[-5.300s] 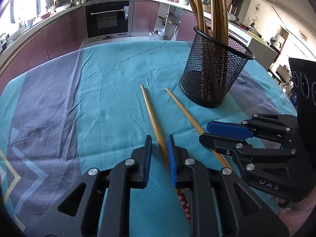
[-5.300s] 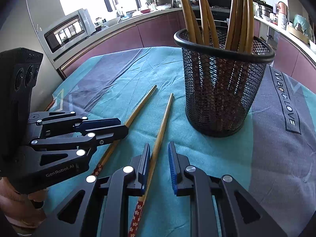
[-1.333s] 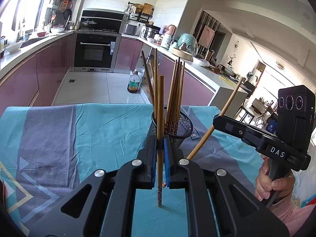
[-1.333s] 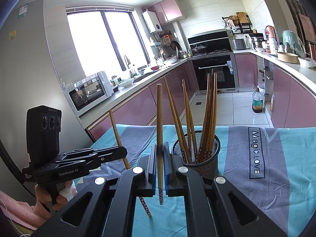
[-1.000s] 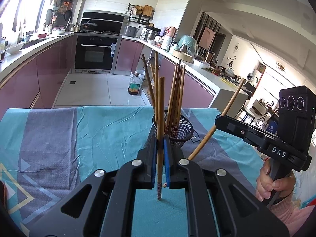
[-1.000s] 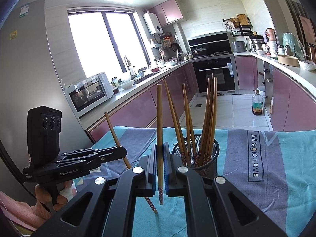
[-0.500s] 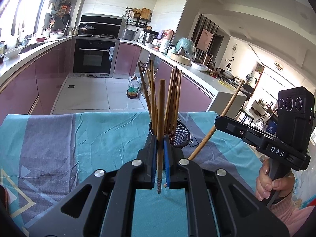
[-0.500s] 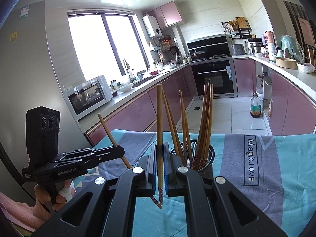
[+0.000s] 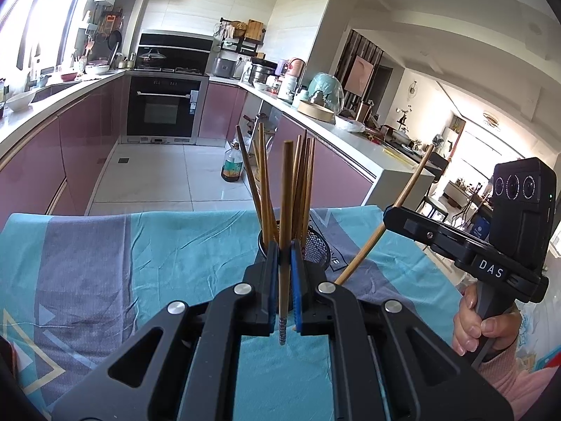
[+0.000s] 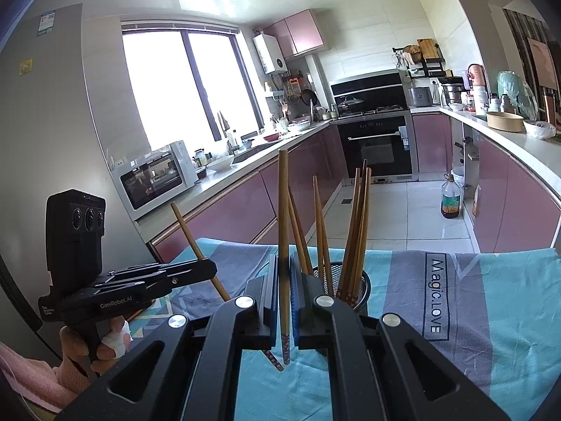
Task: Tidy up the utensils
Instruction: 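Lower both chopsticks into the mesh cup among the others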
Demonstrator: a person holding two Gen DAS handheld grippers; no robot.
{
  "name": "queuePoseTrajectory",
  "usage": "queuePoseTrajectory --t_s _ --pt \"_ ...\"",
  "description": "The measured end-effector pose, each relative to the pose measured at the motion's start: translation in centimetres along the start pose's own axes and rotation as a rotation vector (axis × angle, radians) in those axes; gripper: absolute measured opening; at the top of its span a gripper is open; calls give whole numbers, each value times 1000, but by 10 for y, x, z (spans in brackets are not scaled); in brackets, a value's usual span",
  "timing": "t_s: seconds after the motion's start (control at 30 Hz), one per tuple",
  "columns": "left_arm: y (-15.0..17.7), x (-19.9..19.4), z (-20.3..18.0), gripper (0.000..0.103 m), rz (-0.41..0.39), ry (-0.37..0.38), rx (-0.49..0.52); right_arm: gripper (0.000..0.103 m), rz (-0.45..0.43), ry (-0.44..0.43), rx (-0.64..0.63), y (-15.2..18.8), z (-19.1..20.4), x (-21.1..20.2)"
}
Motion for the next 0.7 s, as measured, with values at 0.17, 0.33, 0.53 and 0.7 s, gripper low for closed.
queuePoseTrajectory --t_s 0.17,0.33,0.53,0.7 --pt "-3 -4 -4 7 -9 5 9 5 -10 4 -9 -6 -1 -1" --pt "-8 -7 -6 7 -18 15 12 5 -20 6 -17 -12 -2 -2" --pt "-8 -11 -7 7 -25 19 17 5 -25 7 -21 -15 -3 -2" --pt "-10 -14 -6 7 -32 21 25 5 -33 9 -26 -16 -2 -4"
Point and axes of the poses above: each gripper's, at about its wrist camera, not at the fingertips, and x roughly the way its jaws point, z to its left, y to its underside, the point moved 10 cm from there along x, roughly the way its jaws point, and after that the axes turned 15 degrees about -x, right-handed, at the moved point
